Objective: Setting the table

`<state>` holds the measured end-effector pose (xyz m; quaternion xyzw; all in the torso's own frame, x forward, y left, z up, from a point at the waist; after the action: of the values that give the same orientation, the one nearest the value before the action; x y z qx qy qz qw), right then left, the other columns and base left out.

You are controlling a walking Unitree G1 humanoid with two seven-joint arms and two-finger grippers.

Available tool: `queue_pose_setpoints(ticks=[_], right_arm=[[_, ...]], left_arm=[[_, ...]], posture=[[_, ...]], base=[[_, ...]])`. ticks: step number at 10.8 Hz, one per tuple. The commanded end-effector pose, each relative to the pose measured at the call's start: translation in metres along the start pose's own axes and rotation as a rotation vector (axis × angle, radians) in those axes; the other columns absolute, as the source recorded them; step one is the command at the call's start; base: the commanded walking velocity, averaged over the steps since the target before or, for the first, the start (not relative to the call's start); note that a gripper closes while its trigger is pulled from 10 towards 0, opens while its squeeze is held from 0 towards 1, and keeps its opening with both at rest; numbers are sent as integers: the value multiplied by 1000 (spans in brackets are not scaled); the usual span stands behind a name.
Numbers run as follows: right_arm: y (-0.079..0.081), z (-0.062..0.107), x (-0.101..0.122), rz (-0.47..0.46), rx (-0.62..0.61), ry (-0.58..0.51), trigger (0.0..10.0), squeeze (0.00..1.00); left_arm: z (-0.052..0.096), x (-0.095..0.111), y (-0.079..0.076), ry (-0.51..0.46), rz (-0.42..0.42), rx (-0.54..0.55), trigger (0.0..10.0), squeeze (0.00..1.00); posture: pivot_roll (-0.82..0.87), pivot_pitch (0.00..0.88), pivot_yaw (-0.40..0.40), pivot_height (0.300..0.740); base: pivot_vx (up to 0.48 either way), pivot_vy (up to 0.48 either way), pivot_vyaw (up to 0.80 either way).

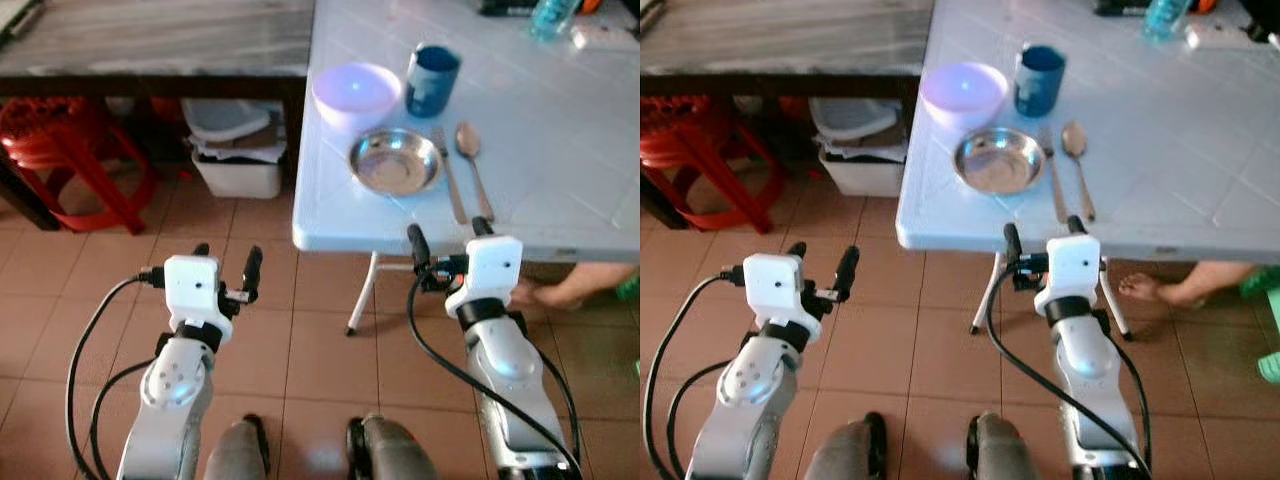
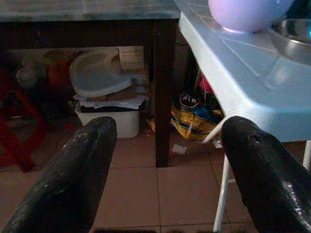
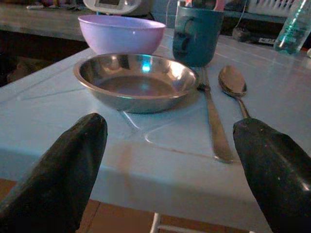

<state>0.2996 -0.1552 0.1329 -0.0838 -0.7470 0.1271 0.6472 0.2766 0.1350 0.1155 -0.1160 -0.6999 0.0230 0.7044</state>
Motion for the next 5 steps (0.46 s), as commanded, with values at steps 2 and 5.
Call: queue_pose_setpoints(ticks=[2, 5], right_arm=[[-4, -1, 9, 12, -29, -22, 10000, 1000], [-8, -6, 15, 21, -38, -38, 10000, 0]], left_arm=[[3, 3, 1, 1, -4, -2, 10000, 0], [0, 9, -5, -21, 20, -28, 10000, 0]], posture=[[-27, 192, 28, 740], [-30, 191, 23, 740]], base=[[0, 0, 0], [166, 0, 0]])
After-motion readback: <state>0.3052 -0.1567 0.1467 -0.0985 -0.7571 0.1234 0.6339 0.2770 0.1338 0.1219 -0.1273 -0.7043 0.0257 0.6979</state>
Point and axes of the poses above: a point about 5 cm out from each wrist's last joint towards the gripper, its own z axis pointing back from the gripper into the wrist, its own x axis along the axis of the wrist's last joint, y = z × x, the point moved 4 cm from there along -z, pointing out of the wrist towards the gripper, and after that the axes turned 11 degrees about z, right-handed, at the moved point
